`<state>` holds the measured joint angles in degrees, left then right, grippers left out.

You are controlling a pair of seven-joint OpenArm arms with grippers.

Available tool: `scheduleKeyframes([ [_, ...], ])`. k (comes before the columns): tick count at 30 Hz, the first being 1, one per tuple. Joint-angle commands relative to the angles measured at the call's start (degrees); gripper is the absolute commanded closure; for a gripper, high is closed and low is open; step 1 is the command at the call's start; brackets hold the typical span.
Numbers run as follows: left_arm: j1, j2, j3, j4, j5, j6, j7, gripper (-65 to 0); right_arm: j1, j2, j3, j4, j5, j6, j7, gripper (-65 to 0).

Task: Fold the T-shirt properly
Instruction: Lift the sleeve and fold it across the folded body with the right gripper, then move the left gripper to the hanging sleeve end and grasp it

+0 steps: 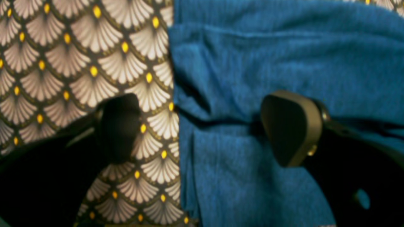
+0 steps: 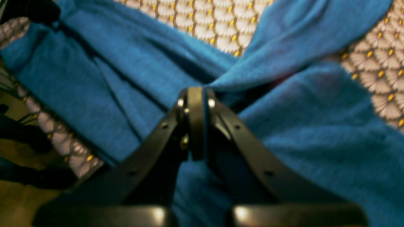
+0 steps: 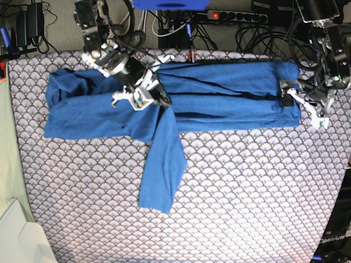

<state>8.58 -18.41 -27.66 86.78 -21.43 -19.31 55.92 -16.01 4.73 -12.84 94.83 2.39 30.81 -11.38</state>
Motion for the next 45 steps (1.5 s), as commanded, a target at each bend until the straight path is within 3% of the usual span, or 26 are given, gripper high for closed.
scheduleKeyframes([
  [1, -0.7, -1.1, -0.3, 1.3, -0.4, -0.1, -0.7, -63.1, 0.4, -0.3, -1.0, 0.9, 0.9, 0.2, 1.7, 0.0],
  [22, -0.7, -1.1, -0.3, 3.7, -0.5, -0.1, -0.7, -63.1, 0.2, 0.0, -2.7, -1.6, 0.9, 0.4, 1.3, 0.0],
  [24, -0.6, -1.1, -0.3, 5.0, -0.5, -0.1, -0.7, -63.2, 0.2, 0.0, -2.8, -2.0, 0.9, 0.4, 1.3, -2.9],
  [29, -0.7, -1.1, -0.3, 7.9, -0.2, 0.2, -0.7, -63.2, 0.1, 0.1, -2.8, -3.6, 0.9, 0.4, 1.3, -19.2],
  [32, -1.2, -1.1, -0.3, 9.4, -0.1, -0.1, -0.7, -63.3, -1.3, 0.1, -2.9, -3.1, 0.9, 0.4, 1.6, -25.6],
  [39, -5.5, -0.7, 0.2, 13.7, -0.6, -0.2, -1.2, -63.3, -2.8, 0.1, -3.0, -0.2, 1.0, 0.4, 1.6, -27.3],
  [43, -12.5, 2.8, 0.9, 13.4, -0.3, -0.2, -1.3, -63.3, -3.9, 0.3, -2.1, 3.4, 0.9, 0.2, 1.3, -27.3],
  [45, -16.6, 4.2, 5.7, 13.0, 0.0, -0.2, -1.3, -63.3, -5.0, 1.1, 0.0, 5.4, 0.9, 0.2, 1.3, -27.3],
])
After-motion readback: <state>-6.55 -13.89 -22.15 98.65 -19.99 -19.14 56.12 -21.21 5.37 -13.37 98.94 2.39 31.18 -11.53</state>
